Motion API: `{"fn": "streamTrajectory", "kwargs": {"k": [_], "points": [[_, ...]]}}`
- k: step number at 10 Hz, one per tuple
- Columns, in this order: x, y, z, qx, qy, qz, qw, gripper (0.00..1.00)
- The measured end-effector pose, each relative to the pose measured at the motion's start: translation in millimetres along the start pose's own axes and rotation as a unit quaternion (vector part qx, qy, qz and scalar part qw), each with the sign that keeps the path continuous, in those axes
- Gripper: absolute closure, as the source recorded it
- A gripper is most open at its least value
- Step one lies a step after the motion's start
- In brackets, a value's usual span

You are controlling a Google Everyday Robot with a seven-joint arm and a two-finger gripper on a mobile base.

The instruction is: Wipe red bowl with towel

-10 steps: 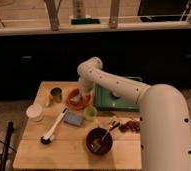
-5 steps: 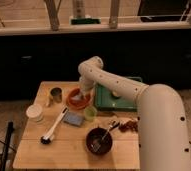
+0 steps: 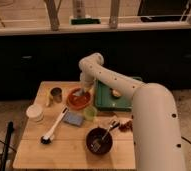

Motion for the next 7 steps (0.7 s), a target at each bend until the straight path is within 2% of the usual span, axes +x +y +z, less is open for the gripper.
{"fn": "streamTrajectory", "kwargs": {"k": [2,4,7], "points": [[-10,-8,2,0.001,-0.005,-0.017,0.9998,1.00],[-31,-13,9,-0.007,-0.015,-0.052,0.9985,1.00],[-55,3,16,-0.028,-0.030,-0.088,0.9953,1.00]]}}
